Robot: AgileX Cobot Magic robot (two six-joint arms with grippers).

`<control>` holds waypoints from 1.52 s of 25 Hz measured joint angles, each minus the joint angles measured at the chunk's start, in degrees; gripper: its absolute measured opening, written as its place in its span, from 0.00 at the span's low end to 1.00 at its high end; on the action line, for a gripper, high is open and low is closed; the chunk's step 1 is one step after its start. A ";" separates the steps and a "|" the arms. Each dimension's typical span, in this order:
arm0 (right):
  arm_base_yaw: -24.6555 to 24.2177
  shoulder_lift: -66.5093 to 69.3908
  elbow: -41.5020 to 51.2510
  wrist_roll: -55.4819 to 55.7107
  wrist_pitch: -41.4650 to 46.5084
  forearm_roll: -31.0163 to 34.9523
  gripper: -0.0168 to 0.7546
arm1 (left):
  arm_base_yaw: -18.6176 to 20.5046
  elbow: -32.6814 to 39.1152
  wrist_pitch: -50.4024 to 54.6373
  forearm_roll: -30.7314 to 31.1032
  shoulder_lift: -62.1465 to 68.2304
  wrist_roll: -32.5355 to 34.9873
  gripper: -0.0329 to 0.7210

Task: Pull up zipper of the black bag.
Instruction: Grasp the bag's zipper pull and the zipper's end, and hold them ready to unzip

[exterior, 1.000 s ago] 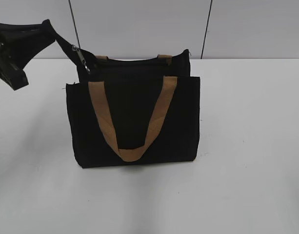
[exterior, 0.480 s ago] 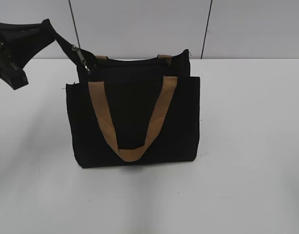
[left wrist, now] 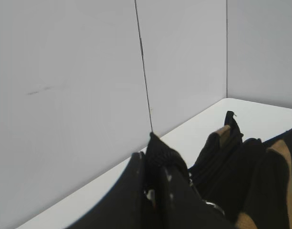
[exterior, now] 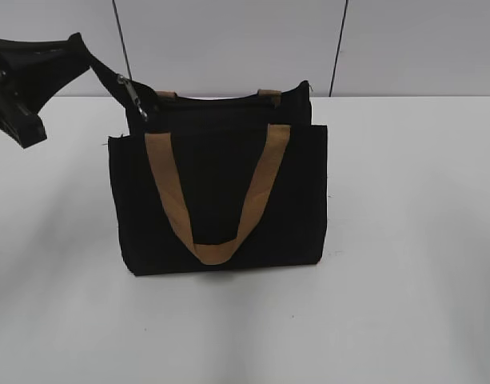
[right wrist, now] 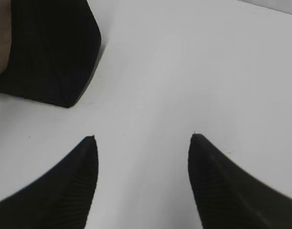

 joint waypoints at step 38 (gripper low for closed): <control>34.48 66.44 -35.20 -43.36 -24.43 38.51 0.63 | 0.00 0.00 0.68 -0.22 0.00 -0.15 0.07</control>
